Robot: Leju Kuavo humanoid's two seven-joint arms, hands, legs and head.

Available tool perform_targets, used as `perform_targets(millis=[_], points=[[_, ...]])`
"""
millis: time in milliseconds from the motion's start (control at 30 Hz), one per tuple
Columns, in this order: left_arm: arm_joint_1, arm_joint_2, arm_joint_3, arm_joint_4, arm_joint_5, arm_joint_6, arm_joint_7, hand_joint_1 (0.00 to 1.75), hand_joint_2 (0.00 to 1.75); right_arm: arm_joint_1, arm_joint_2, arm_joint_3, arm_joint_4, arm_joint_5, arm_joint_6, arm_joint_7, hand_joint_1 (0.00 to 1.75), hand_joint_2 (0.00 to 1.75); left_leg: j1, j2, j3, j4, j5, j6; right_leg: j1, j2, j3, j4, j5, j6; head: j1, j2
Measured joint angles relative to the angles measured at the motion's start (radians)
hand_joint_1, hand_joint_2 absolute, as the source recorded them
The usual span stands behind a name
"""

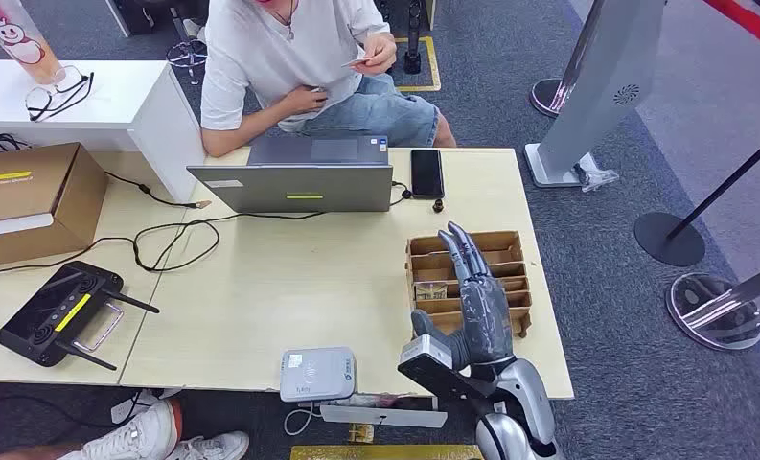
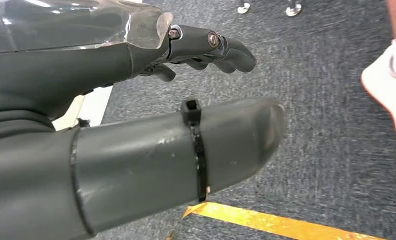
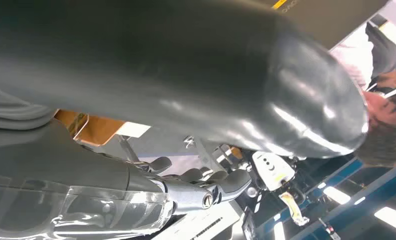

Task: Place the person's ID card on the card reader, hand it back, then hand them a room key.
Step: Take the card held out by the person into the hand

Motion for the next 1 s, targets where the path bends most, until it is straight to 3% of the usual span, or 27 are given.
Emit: perform_targets(millis=[400, 1000], points=[[0.004, -0.011, 0.000, 0.000, -0.010, -0.002, -0.010, 0.00, 0.00, 0.023, -0.005, -0.022, -0.077, 0.021, 0.024, 0.032, 0.00, 0.00, 0.000, 0.000, 0.000, 0.000, 0.000, 0.000, 0.000, 0.000, 0.000, 0.000, 0.000, 0.000, 0.000, 0.000], [0.004, -0.012, 0.009, 0.000, 0.021, 0.022, -0.066, 0.00, 0.00, 0.058, -0.007, -0.024, -0.077, 0.049, 0.026, -0.019, 0.00, 0.00, 0.000, 0.000, 0.000, 0.000, 0.000, 0.000, 0.000, 0.000, 0.000, 0.000, 0.000, 0.000, 0.000, 0.000]])
